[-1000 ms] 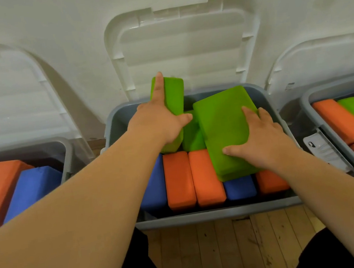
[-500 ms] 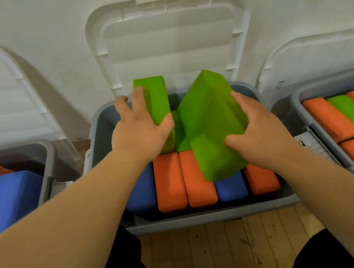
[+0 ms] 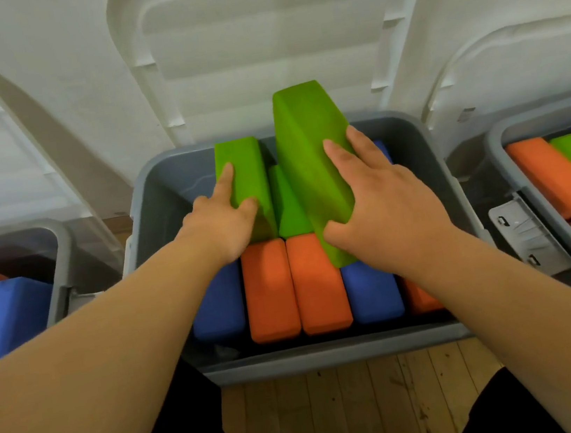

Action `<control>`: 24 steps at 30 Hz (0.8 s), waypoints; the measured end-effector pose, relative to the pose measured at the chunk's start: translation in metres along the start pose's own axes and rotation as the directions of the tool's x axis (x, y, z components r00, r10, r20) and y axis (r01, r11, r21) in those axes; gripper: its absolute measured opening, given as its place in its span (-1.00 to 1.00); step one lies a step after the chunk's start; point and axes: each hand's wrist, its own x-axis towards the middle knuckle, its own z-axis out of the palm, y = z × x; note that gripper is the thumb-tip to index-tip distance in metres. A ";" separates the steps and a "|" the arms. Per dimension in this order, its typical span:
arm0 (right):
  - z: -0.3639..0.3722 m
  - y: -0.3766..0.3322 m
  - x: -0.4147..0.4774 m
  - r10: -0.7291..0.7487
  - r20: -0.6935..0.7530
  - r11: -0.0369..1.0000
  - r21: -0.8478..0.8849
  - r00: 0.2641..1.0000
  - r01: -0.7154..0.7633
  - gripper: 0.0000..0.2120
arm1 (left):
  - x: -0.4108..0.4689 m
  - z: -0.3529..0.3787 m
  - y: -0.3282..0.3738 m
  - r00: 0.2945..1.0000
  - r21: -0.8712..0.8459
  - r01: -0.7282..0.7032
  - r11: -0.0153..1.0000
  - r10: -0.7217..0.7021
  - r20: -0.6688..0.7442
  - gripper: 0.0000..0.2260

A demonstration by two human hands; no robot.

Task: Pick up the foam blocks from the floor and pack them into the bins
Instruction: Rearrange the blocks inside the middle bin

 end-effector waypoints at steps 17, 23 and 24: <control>0.006 -0.004 0.003 -0.033 -0.081 0.999 0.041 0.996 0.037 -0.11 | -0.022 0.031 0.010 0.964 0.308 0.108 0.945 -0.175 0.198 -0.22; -0.009 -0.003 0.000 0.292 -0.107 0.404 0.914 0.950 -0.021 -0.15 | -0.085 -0.004 0.023 0.942 -0.584 0.126 0.802 0.088 0.324 -0.20; -0.003 -0.013 -0.001 0.272 -0.096 0.311 0.950 0.958 0.007 -0.16 | -0.095 -0.007 0.023 0.957 -0.678 0.135 0.723 0.081 0.277 -0.17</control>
